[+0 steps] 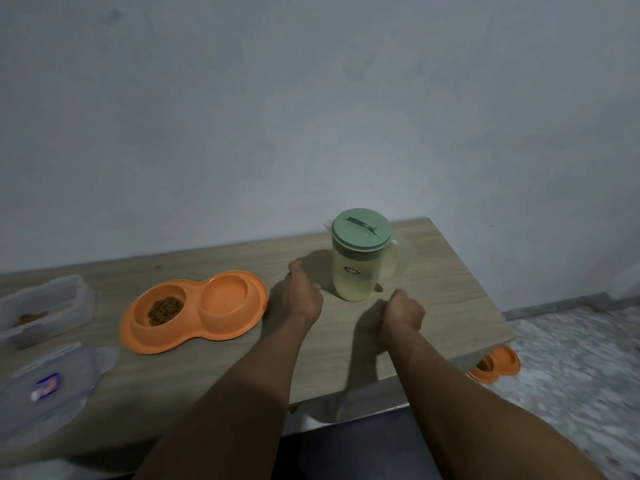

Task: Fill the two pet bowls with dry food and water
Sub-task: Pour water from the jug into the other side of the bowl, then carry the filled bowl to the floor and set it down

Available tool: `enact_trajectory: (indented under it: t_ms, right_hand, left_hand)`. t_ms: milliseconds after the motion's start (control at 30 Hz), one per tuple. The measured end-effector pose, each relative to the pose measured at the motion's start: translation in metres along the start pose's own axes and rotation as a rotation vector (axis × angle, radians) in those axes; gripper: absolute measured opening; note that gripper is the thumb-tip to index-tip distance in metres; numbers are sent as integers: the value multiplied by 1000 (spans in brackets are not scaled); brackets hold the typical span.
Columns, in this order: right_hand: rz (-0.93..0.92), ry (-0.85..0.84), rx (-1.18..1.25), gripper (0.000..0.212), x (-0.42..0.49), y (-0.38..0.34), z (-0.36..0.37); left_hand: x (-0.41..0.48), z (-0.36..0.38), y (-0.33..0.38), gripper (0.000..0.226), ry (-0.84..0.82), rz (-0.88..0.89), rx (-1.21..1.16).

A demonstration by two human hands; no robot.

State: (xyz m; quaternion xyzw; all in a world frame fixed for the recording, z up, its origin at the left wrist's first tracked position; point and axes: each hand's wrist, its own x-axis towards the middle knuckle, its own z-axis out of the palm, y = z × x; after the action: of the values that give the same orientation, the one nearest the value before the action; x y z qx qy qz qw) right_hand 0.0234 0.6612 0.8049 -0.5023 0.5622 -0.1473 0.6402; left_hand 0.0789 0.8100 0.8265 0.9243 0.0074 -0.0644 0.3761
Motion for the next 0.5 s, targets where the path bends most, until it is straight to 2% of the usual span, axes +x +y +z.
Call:
enact_trajectory:
  t_ms: [67,267,333,433,500]
  right_hand:
    - [-30,-49,-183,35,-16,13,10]
    - [-294,-303,-536,27,-83,33,77]
    - [-380,-385,-621,32,-105,38,104]
    - [-421,-462,-738,57,-121,46,142]
    - [-418,-454,-801,70,-129,52,165]
  left_hand:
    - [-3,-18,-9,51,53,-34,-74]
    - [2,-92,-58,34,340,-154,-100]
    - [10,-118,-82,33,398,-185,-118]
    - [25,-153,-119,35,463,-284,-69]
    - [39,-175,-148,42,411,-406,8]
